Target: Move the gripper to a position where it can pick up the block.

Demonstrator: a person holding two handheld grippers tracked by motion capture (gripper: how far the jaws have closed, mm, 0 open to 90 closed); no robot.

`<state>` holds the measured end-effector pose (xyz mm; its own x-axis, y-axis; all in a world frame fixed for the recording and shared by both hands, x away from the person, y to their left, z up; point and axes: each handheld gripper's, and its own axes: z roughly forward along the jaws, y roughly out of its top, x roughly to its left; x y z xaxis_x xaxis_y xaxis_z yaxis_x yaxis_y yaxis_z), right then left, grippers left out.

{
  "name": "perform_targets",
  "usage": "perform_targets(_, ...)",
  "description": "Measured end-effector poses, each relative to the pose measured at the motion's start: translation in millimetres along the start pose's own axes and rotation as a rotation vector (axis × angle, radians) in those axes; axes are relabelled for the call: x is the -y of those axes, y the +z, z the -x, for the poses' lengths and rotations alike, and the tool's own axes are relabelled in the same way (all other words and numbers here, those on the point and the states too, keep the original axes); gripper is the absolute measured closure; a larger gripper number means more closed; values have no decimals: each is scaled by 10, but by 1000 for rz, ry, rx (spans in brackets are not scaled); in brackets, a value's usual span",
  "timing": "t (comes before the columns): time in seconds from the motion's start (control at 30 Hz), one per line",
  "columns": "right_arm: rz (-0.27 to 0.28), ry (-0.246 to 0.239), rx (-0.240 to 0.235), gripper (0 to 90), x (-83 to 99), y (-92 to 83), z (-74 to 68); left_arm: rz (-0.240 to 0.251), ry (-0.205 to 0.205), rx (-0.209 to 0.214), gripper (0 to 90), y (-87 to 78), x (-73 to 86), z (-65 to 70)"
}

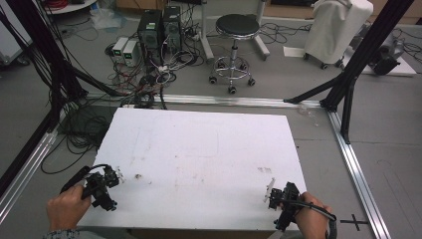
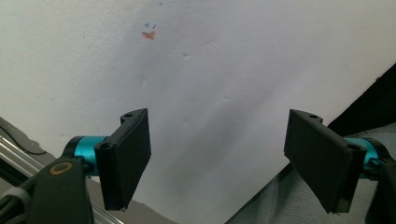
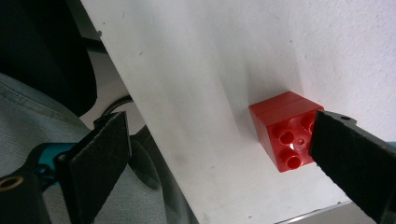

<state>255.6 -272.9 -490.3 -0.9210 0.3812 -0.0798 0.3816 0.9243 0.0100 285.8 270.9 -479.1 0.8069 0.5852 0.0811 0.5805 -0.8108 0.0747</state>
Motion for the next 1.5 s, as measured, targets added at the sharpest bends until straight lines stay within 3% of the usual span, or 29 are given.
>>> perform_targets(0.77, 11, 7, 11, 50, 7, -26, -4, 8, -18, 21, 232, 1, 21, -22)
perform_targets(1.5, 24, -20, 25, 50, 16, -37, 29, 16, -18, 23, 232, 0, 19, -25)
